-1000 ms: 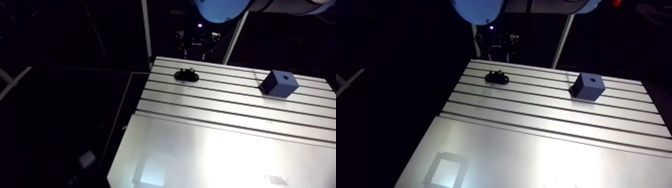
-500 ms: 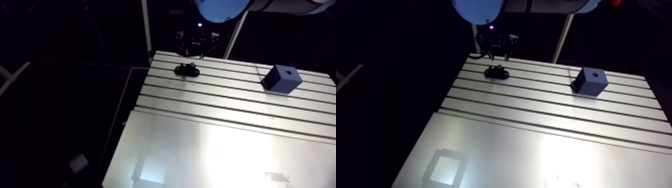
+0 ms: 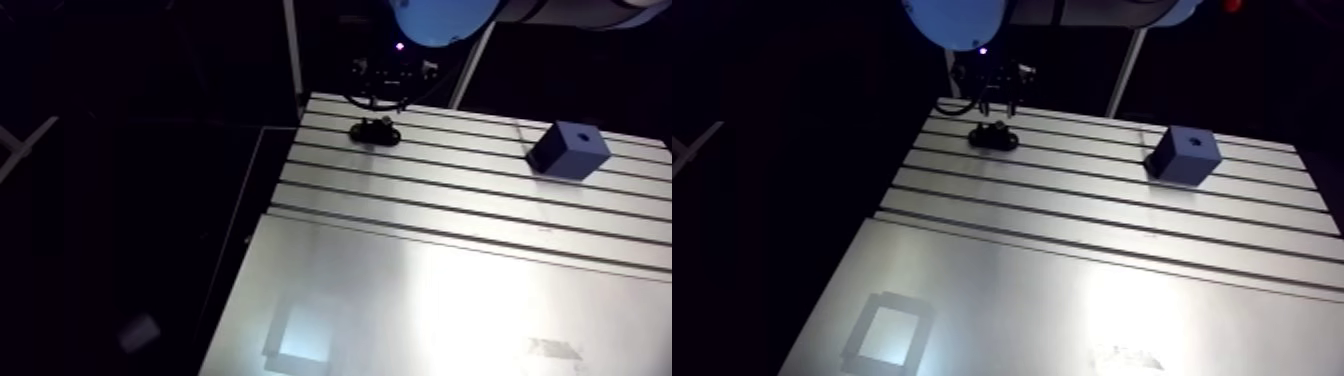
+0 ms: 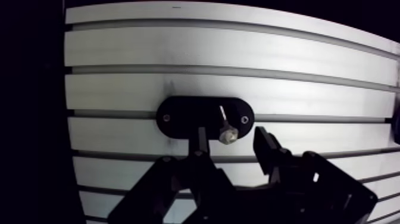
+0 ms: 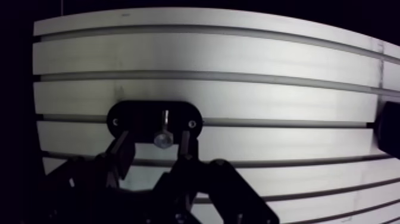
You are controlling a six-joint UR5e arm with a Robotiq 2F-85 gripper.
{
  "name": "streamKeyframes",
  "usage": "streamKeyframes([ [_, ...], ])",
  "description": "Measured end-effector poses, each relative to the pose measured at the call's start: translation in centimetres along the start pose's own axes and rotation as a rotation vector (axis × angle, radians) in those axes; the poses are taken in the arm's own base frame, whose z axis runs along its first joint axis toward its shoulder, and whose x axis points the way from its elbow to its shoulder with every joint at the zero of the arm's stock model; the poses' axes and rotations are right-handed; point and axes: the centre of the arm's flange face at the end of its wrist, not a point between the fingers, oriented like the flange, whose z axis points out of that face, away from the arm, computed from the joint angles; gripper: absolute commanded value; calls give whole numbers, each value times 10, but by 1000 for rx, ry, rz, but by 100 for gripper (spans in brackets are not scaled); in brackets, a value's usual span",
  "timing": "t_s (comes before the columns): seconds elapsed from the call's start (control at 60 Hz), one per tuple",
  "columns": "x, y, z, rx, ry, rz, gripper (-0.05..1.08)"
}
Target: Pick up the M10 bolt and insert it into the hex recess until seated.
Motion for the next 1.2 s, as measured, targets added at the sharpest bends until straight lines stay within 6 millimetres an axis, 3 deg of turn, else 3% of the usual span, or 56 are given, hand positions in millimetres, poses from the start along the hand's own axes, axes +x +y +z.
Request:
streamKeyframes([
  [1.2,-5,1,15,3,-4,-16,50],
])
